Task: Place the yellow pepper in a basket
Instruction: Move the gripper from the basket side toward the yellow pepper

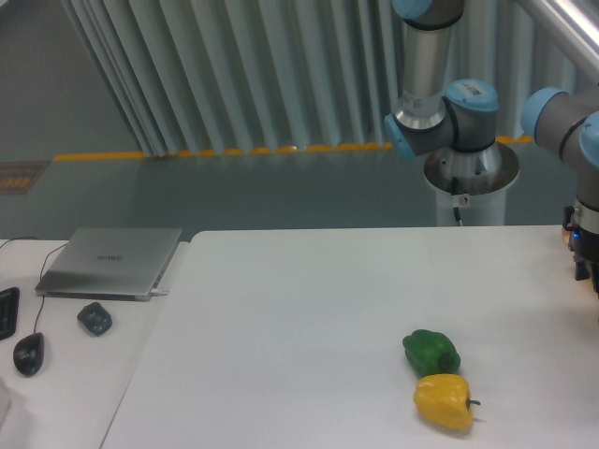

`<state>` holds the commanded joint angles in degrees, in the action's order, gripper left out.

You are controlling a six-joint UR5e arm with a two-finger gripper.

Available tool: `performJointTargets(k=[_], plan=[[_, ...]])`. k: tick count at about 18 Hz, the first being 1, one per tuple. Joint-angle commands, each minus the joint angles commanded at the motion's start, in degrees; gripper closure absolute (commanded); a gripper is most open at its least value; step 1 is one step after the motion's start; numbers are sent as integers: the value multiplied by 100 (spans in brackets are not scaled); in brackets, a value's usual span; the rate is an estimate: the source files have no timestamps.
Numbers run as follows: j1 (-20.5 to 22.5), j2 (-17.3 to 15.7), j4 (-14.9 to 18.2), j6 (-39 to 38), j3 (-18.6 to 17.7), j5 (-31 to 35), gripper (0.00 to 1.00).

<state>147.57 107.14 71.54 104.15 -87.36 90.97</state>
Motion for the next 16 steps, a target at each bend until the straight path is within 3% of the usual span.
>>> performJointTargets(k=[7, 10, 14, 16], plan=[[-62, 9, -35, -114, -105, -166, 0], [-44, 17, -70, -621, -141, -448, 0], [-228, 263, -517, -633, -70, -369, 0], [-290, 369, -545, -633, 43, -273, 0]])
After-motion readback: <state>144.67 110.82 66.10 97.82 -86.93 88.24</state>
